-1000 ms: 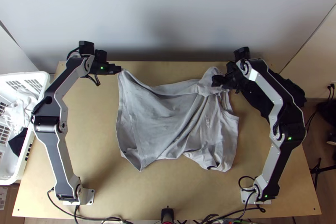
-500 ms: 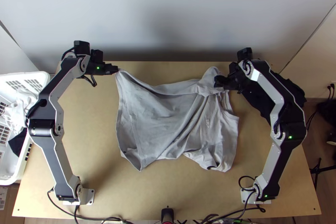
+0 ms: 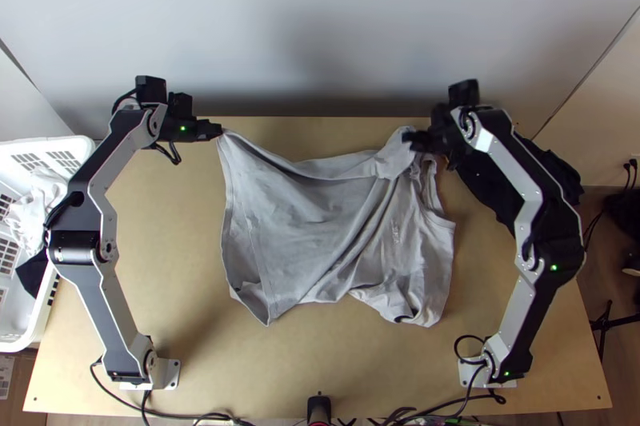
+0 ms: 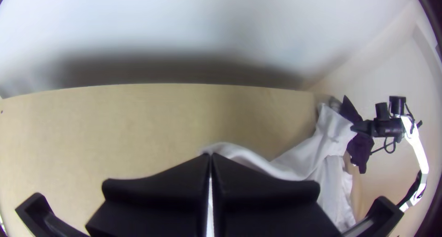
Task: Fold the t-shirt
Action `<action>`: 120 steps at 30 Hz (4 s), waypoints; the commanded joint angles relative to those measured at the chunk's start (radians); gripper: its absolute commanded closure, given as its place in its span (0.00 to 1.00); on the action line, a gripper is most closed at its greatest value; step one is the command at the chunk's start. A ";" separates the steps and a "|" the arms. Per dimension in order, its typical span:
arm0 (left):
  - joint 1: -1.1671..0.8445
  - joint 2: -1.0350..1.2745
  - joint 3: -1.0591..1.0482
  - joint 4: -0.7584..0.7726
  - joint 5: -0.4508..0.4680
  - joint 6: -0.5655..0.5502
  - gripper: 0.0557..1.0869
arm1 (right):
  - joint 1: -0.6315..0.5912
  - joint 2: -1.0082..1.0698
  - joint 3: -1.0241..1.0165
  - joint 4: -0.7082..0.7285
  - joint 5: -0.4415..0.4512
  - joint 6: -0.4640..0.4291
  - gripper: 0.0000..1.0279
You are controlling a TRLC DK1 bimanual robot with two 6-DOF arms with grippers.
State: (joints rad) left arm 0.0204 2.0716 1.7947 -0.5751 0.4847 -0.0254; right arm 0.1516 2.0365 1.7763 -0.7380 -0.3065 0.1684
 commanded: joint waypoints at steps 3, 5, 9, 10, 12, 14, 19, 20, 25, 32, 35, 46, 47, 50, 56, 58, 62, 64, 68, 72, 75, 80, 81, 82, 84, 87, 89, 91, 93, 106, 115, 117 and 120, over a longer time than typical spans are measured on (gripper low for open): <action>-0.007 -0.019 -0.020 0.000 0.008 -0.018 0.97 | 0.022 -0.019 0.121 0.158 0.003 0.002 0.97; -0.010 -0.022 -0.023 0.001 0.009 -0.027 0.97 | 0.020 -0.001 0.141 0.213 0.003 -0.001 0.97; -0.011 -0.028 -0.032 0.011 0.026 -0.070 0.97 | 0.022 0.044 0.147 0.321 0.004 -0.018 0.97; -0.011 -0.030 -0.034 0.012 0.028 -0.079 0.97 | 0.025 0.053 0.146 0.335 0.004 -0.027 0.97; -0.010 -0.036 -0.044 0.027 0.031 -0.099 0.97 | 0.031 0.062 0.137 0.364 0.017 -0.049 0.97; -0.007 -0.044 -0.063 0.046 0.032 -0.117 0.97 | 0.040 0.065 0.118 0.419 0.040 -0.072 0.97; -0.005 -0.067 -0.112 0.080 0.034 -0.131 0.97 | 0.057 0.070 0.077 0.594 0.073 -0.099 0.97; -0.005 -0.076 -0.123 0.089 0.034 -0.131 0.97 | 0.063 0.074 0.080 0.615 0.086 -0.106 0.97; 0.001 -0.122 -0.201 0.185 0.029 -0.151 0.97 | 0.095 0.148 0.132 0.634 0.112 -0.133 0.97; 0.015 -0.127 -0.308 0.334 -0.078 -0.154 0.97 | 0.120 0.272 0.202 0.632 0.165 -0.135 0.97; 0.026 -0.142 -0.345 0.362 -0.110 -0.146 0.97 | 0.121 0.295 0.216 0.640 0.198 -0.142 0.97; 0.090 -0.146 -0.396 0.357 -0.150 -0.145 0.97 | 0.126 0.398 0.341 0.651 0.330 -0.175 0.97; 0.090 -0.140 -0.397 0.357 -0.153 -0.143 0.97 | 0.131 0.407 0.348 0.651 0.345 -0.182 0.97; 0.081 -0.114 -0.397 0.337 -0.178 -0.131 0.97 | 0.143 0.433 0.379 0.651 0.402 -0.213 0.97; 0.076 -0.088 -0.397 0.316 -0.210 -0.111 0.95 | 0.161 0.485 0.454 0.620 0.515 -0.277 0.36; 0.075 -0.090 -0.397 0.308 -0.235 -0.102 0.57 | 0.160 0.473 0.446 0.615 0.524 -0.279 0.04; 0.064 -0.130 -0.405 0.285 -0.235 -0.054 0.04 | 0.161 0.357 0.365 0.581 0.521 -0.241 0.04; 0.062 -0.153 -0.409 0.285 -0.236 -0.044 0.04 | 0.161 0.266 0.301 0.581 0.518 -0.201 0.04; 0.069 -0.183 -0.403 0.287 -0.236 -0.028 0.04 | 0.158 0.146 0.287 0.528 0.461 -0.161 0.04; 0.049 -0.258 -0.402 0.198 -0.235 0.024 0.04 | 0.146 0.090 0.370 0.226 0.293 -0.090 0.04; 0.016 -0.318 -0.405 0.066 -0.228 0.105 0.04 | 0.121 0.083 0.407 -0.055 0.168 -0.030 0.04; -0.063 -0.458 -0.480 -0.149 -0.140 0.308 0.04 | 0.106 -0.032 0.247 -0.324 0.050 -0.038 0.04; -0.082 -0.489 -0.506 -0.189 -0.124 0.357 0.04 | 0.106 -0.076 0.178 -0.324 0.049 -0.046 0.04; -0.103 -0.518 -0.538 -0.216 -0.120 0.398 0.04 | 0.105 -0.114 0.112 -0.324 0.049 -0.053 0.04; -0.131 -0.576 -0.601 -0.239 -0.112 0.450 0.04 | 0.103 -0.187 -0.018 -0.324 0.047 -0.053 0.04; -0.177 -0.679 -0.692 -0.235 -0.095 0.461 0.04 | 0.112 -0.335 -0.250 -0.267 0.050 -0.090 0.04; -0.229 -0.774 -0.770 -0.209 -0.097 0.466 0.04 | 0.118 -0.469 -0.440 -0.162 0.092 -0.132 0.04; -0.295 -0.866 -0.848 -0.197 -0.098 0.464 0.04 | 0.129 -0.598 -0.629 -0.043 0.172 -0.190 0.04; -0.343 -0.921 -0.917 -0.203 -0.098 0.456 0.04 | 0.131 -0.662 -0.746 -0.001 0.199 -0.211 0.04; -0.565 -1.068 -1.032 -0.468 -0.026 0.378 0.04 | 0.149 -0.754 -0.894 -0.041 0.204 -0.138 0.04; -0.774 -1.131 -1.132 -0.255 -0.130 0.331 0.05 | 0.149 -0.745 -0.953 -0.032 0.204 -0.133 0.04; -0.813 -1.131 -1.157 -0.236 -0.166 0.361 0.05 | 0.144 -0.743 -0.951 -0.031 0.205 -0.132 0.04; -0.844 -1.131 -1.201 -0.198 -0.204 0.424 0.05 | 0.129 -0.734 -0.940 -0.027 0.204 -0.132 0.04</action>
State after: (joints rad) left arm -0.7197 0.9543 0.6704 -0.8513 0.3557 0.3294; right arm 0.2985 1.2957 0.8444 -0.7704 -0.1017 0.0330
